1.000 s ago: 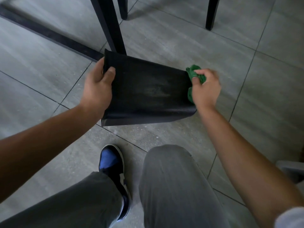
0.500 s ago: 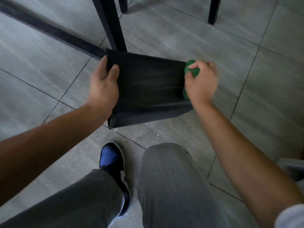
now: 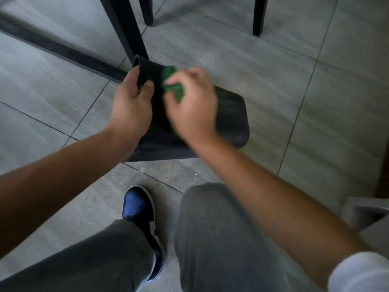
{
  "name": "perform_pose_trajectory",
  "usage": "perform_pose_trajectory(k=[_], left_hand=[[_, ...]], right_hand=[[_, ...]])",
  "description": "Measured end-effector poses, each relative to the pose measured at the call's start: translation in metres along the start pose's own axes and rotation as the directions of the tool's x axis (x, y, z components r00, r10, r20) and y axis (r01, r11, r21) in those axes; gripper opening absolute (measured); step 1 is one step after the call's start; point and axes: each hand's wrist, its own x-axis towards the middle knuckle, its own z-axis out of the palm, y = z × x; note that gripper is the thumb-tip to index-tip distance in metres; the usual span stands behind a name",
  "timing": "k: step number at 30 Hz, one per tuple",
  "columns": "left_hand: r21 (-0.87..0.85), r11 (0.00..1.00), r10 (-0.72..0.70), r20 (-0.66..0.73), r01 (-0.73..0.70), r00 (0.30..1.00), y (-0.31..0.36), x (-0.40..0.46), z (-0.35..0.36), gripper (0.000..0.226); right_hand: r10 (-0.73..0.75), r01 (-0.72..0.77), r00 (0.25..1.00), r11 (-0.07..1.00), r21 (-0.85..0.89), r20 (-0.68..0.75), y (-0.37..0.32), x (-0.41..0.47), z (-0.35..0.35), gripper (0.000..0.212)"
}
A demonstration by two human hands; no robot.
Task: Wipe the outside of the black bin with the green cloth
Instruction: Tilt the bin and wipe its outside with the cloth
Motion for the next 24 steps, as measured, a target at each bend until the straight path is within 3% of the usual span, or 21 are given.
perform_pose_trajectory(k=[2,3,5,7,9,11,13,15,16,17,19,21,22,24], left_hand=[[0.027,1.0,0.004,0.019,-0.004,1.0,-0.002,-0.007,-0.003,0.03],[0.017,1.0,-0.009,0.021,0.009,1.0,-0.002,-0.012,-0.007,0.029],[0.041,0.999,-0.007,0.028,0.006,1.0,-0.002,-0.018,-0.017,0.027],[0.082,0.996,0.029,0.079,-0.035,0.996,0.0,-0.022,-0.022,0.027],[0.076,0.992,0.084,0.149,-0.096,0.985,0.006,-0.022,-0.021,0.028],[0.066,0.992,0.099,0.144,-0.109,0.985,0.011,-0.019,-0.014,0.028],[0.075,0.991,0.1,0.112,-0.108,0.989,0.013,-0.015,-0.005,0.028],[0.097,0.988,0.111,0.124,-0.123,0.986,0.012,-0.014,-0.002,0.027],[0.086,0.99,0.1,0.133,-0.112,0.986,0.01,-0.014,-0.004,0.028],[0.061,0.995,0.075,0.143,-0.085,0.987,0.008,-0.015,-0.008,0.028],[0.055,0.996,0.065,0.151,-0.074,0.986,0.003,-0.02,-0.018,0.028],[0.085,0.993,0.07,0.16,-0.085,0.985,-0.002,-0.027,-0.027,0.03],[0.094,0.991,0.075,0.16,-0.09,0.984,-0.002,-0.03,-0.029,0.03],[0.085,0.993,0.073,0.135,-0.085,0.988,-0.001,-0.028,-0.025,0.032]], right_hand=[[-0.162,0.16,0.987,0.983,0.094,0.014,-0.018,-0.009,0.005,0.013],[-0.144,0.144,0.99,0.988,0.058,-0.003,-0.006,-0.002,0.001,0.012],[0.117,-0.12,0.992,0.989,-0.086,-0.036,0.049,0.025,-0.012,0.014],[0.426,-0.424,0.904,0.871,-0.249,-0.048,0.111,0.034,-0.032,0.021],[0.534,-0.531,0.843,0.809,-0.252,-0.064,0.124,0.014,-0.042,0.021],[0.411,-0.421,0.907,0.894,-0.153,-0.094,0.081,-0.011,-0.031,0.016],[0.147,-0.145,0.986,0.989,0.032,-0.075,0.026,-0.024,-0.014,0.015],[-0.09,0.099,0.993,0.988,0.116,-0.081,-0.01,-0.009,-0.005,0.012],[-0.112,0.121,0.989,0.988,0.092,-0.092,-0.012,0.009,-0.003,0.009],[-0.054,0.058,0.995,0.998,0.039,-0.089,-0.001,0.028,-0.003,0.008],[0.222,-0.224,0.975,0.966,-0.128,-0.028,0.045,0.051,-0.013,0.013],[0.48,-0.47,0.877,0.854,-0.224,-0.01,0.088,0.039,-0.034,0.02],[0.513,-0.507,0.858,0.834,-0.216,-0.035,0.091,0.023,-0.043,0.019],[0.393,-0.401,0.915,0.908,-0.119,-0.088,0.06,-0.013,-0.039,0.015]])
